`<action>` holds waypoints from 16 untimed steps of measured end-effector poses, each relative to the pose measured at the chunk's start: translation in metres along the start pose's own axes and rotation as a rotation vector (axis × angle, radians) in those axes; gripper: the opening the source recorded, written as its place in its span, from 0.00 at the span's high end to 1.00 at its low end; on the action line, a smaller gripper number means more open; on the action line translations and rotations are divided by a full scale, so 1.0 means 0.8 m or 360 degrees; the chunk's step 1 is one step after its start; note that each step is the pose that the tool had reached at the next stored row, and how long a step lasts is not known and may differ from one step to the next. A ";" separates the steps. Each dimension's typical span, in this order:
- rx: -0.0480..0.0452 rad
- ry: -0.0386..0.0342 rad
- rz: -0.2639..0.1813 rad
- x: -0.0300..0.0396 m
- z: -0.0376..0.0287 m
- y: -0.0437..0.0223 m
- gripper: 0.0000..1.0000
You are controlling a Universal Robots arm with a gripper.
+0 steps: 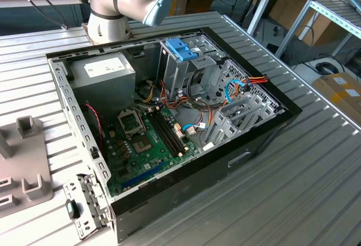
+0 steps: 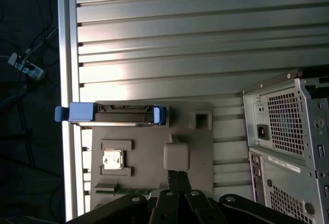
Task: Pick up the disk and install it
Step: 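Reach for the disk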
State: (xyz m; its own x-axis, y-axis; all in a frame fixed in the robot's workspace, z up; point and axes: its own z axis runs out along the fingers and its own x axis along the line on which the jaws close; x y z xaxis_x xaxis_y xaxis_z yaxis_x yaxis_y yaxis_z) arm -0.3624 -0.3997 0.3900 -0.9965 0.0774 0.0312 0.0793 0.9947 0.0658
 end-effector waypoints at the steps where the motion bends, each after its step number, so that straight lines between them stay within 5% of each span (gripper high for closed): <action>1: 0.0000 0.0000 0.0000 0.0004 0.0001 -0.0001 0.89; 16: 0.0000 0.0000 0.0000 0.0091 0.0004 -0.0008 0.89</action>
State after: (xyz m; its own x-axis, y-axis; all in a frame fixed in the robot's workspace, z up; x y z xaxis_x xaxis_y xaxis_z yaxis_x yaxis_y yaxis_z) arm -0.3698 -0.3998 0.3898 -0.9965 0.0774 0.0312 0.0793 0.9947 0.0658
